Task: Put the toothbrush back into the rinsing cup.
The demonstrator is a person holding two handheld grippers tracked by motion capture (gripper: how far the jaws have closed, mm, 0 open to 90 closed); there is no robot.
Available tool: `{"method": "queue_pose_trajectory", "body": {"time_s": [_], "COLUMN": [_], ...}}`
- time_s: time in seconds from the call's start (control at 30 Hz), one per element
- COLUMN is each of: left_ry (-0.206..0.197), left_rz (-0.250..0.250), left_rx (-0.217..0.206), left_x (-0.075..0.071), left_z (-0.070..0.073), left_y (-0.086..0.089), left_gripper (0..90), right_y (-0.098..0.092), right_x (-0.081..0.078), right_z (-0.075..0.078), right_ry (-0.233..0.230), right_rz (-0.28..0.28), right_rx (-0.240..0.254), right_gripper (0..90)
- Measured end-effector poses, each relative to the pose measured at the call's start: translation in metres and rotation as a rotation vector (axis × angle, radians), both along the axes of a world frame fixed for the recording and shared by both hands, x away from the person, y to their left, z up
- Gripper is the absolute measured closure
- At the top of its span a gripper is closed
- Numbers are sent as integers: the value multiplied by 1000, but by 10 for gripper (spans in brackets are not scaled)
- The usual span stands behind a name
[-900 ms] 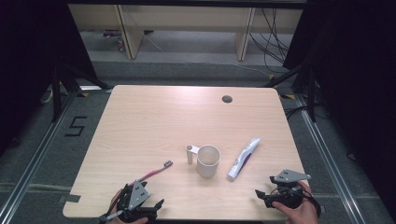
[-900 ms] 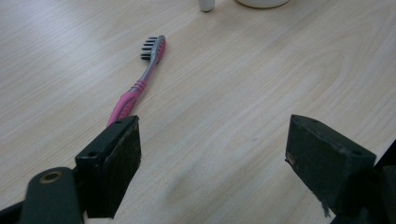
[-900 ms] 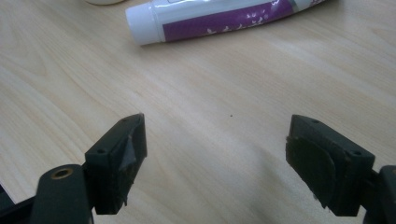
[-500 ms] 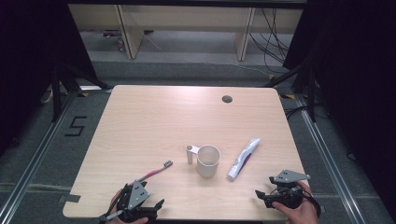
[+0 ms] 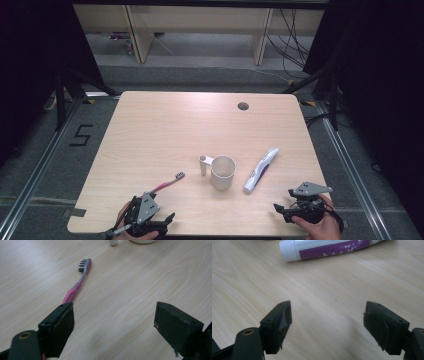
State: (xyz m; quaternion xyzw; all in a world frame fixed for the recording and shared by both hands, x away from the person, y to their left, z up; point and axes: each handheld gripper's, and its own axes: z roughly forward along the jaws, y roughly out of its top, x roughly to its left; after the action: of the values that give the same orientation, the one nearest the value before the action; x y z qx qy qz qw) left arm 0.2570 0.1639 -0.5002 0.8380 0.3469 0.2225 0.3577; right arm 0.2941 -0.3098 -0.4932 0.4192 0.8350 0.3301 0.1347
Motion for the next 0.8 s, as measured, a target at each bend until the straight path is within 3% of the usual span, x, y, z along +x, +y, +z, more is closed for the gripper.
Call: {"method": "queue_pose_trajectory", "body": {"time_s": [0.2, 0.43, 0.67, 0.8], "left_ry": [-6, 0, 52, 110], "left_rz": [18, 47, 18, -8], "left_rx": [-6, -8, 94, 138], "left_x": [5, 28, 51, 64], "left_z": [1, 11, 20, 21], "left_y": [2, 17, 29, 29], "left_gripper": [186, 260, 436, 522], "right_y": [-1, -1, -1, 1], "right_x": [0, 0, 2, 0], "right_z": [0, 0, -1, -1], "right_ry": [-4, -1, 3, 13], "right_rz": [-1, -9, 0, -3], "right_rx": [1, 8, 2, 17], "right_gripper": [235, 235, 236, 237]}}
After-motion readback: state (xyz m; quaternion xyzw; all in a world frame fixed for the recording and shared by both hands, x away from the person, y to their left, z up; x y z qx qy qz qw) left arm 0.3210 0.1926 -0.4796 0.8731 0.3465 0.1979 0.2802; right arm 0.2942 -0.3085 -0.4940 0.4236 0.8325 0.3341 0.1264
